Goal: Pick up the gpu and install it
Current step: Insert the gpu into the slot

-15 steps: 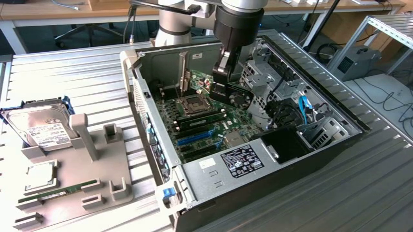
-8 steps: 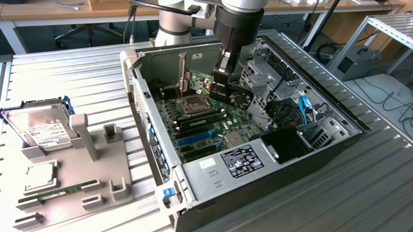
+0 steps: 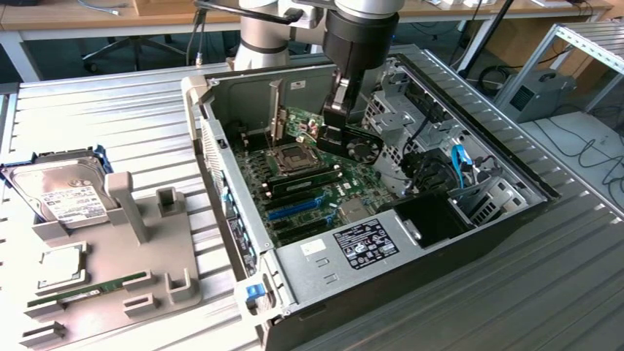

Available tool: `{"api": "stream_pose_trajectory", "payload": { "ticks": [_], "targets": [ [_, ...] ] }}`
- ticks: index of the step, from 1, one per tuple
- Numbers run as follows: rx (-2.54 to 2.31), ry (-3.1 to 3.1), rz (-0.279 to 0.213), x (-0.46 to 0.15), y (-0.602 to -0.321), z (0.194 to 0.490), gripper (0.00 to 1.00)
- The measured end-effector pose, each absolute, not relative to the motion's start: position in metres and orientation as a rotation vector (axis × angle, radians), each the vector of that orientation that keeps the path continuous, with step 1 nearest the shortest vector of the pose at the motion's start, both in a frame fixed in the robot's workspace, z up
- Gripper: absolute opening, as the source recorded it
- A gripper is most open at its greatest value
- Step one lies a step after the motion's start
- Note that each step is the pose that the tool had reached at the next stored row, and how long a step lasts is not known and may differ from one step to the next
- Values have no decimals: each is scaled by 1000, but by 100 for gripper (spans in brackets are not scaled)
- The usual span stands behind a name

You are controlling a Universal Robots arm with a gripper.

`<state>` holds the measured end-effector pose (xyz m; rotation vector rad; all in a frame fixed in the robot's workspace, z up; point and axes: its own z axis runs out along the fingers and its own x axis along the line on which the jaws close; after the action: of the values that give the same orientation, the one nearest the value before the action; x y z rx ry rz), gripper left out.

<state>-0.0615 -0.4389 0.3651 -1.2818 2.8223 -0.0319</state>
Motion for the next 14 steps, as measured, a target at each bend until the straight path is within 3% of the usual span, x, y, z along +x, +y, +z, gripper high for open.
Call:
{"api": "stream_pose_trajectory", "payload": {
  "ticks": [14],
  "targets": [
    [-1346,2792,-31,-61,-439,365,26]
  ]
}}
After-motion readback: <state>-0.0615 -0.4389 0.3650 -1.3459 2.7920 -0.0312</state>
